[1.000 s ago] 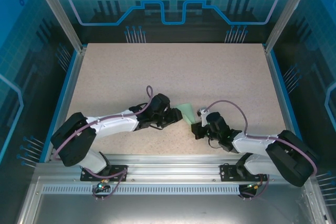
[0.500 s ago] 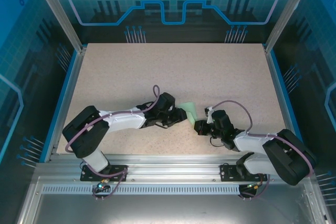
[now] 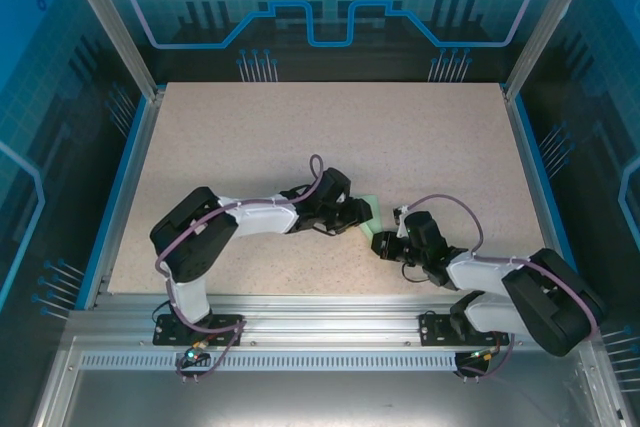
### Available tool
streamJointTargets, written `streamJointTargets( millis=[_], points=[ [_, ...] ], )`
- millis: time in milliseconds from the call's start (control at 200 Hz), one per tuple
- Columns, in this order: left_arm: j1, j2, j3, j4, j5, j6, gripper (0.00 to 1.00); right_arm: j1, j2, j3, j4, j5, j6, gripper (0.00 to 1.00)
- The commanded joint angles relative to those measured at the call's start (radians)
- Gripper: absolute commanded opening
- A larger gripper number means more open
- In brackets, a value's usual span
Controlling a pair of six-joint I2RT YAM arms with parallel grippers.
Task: Fold a paper plane with a square sheet of paper (pick it up from the middle)
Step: Fold the wing for the fifth time at the center of the table.
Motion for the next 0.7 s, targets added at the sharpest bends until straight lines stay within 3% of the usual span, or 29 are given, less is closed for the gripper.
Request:
streamJointTargets(
  millis=[0,215,455,550,690],
  points=[
    [-0.003,0.037,0.045,-0.051,0.015,0.002,0.49,-0.018,-0.058,0.032,-0.126,0.009,-0.065,0.17],
    [0.002,0.040,0.058,-0.063,0.013,0.002,0.61,-0.018,-0.136,0.039,-0.248,0.022,-0.138,0.19],
    [0.011,0.030,0.065,-0.073,0.021,0.003,0.61,-0.017,-0.169,0.099,-0.378,0.017,-0.227,0.24],
    [0.012,0.030,0.069,-0.076,0.020,0.003,0.61,-0.013,-0.190,0.130,-0.443,0.010,-0.247,0.38],
    [0.014,0.035,0.081,-0.081,0.021,0.005,0.56,0.011,-0.195,0.183,-0.551,0.035,-0.281,0.50]
  ],
)
